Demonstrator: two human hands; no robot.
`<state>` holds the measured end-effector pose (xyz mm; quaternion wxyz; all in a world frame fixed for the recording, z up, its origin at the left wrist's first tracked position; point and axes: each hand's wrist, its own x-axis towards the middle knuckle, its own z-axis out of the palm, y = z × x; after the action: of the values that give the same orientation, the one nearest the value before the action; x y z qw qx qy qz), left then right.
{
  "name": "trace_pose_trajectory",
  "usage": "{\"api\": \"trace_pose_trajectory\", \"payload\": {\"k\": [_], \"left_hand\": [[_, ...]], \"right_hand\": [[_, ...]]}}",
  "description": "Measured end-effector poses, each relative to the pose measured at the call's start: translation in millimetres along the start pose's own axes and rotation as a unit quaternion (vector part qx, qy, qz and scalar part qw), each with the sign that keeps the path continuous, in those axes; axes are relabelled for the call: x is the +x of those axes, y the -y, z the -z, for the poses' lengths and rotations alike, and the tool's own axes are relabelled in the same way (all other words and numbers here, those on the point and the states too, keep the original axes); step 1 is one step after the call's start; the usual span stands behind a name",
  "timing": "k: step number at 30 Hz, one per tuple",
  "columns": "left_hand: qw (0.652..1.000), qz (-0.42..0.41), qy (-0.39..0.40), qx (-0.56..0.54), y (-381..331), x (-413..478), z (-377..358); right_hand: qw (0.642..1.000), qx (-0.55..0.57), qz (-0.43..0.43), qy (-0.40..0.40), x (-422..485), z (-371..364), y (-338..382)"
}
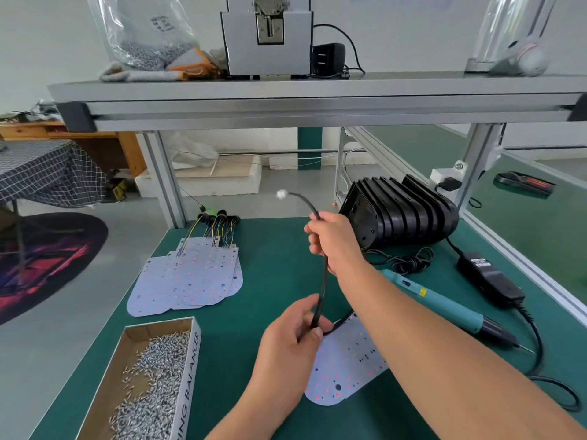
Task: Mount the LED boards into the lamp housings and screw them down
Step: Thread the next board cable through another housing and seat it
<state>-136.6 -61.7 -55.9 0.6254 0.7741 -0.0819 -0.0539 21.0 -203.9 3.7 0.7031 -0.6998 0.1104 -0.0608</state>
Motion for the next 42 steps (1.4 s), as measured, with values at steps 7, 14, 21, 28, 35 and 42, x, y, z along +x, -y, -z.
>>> {"api": "trace_pose_trajectory", "payload": {"k": [7, 14, 21, 28, 35, 42], "left_hand": [[0.999, 0.002, 0.018, 0.037, -3.3, -5.1, -1.1], [0.998, -0.003, 0.017, 0.057, -8.1, -8.4, 0.8], [0.994, -0.009, 0.095, 0.047, -21.7, -15.1, 10.0], [0.998, 0.025, -0.059, -0.014, -24.4, -4.9, 1.2], [0.987, 0.017, -0.151, 0.058, -29.5, 29.6, 4.2], [0.943, 0.005, -0.105, 0.315, -52.8, 122.5, -21.9]], "right_hand": [[0.963, -0.212, 0.166, -0.020, -56.6, 56.8, 2.3], [0.857, -0.478, 0.129, 0.145, -127.8, 134.4, -19.1], [0.808, -0.556, 0.163, 0.106, -136.8, 132.4, -34.2], [0.766, -0.606, 0.169, 0.132, -133.9, 131.5, -44.5], [0.797, -0.568, 0.162, 0.126, -135.6, 134.7, -36.5], [0.773, -0.603, 0.150, 0.130, -137.7, 129.3, -36.3]]}}
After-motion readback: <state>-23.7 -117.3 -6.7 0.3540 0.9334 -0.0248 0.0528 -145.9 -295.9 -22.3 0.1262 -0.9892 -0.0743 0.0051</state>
